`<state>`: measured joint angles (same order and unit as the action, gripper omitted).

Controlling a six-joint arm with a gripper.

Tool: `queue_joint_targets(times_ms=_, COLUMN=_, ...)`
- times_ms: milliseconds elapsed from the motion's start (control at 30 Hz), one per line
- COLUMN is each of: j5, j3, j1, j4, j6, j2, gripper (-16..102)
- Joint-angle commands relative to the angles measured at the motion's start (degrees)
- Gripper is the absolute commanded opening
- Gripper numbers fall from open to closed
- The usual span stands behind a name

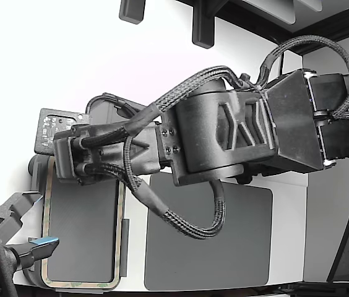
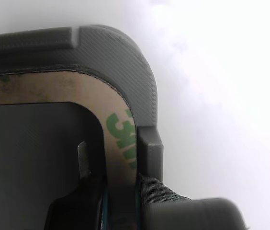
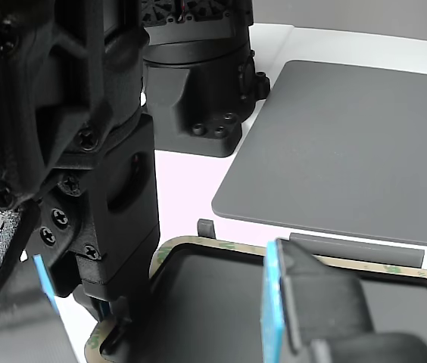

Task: Move top rectangular frame to the holder.

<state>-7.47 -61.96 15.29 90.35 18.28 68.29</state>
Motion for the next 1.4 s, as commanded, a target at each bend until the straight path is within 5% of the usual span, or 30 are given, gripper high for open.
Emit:
queue_joint_targets(times_ms=0, j5=0.0, j3=0.8, j1=-0.9, j4=-0.4, j6=-0.1, j2=1.3, gripper=-10)
queue_joint_targets(times_ms=500, j5=0.2, j3=0.2, j1=-0.8, j4=-0.4, j6=-0.7, j2=1.5, gripper=-9)
queue_joint_targets(times_ms=900, j5=0.6, j3=0.6, j1=-0.3, j4=-0.6, j6=-1.8, j2=1.8, gripper=100)
queue_joint_targets(times_ms=1167, j5=-2.0, j3=-1.8, j1=-0.4, j4=-1.7, j6=0.3, j2=6.6, gripper=100)
queue_joint_targets(times_ms=1367, j5=-4.9, j3=-18.6, j1=-2.4, j4=-11.7, j6=5.9, j2=23.8, gripper=100)
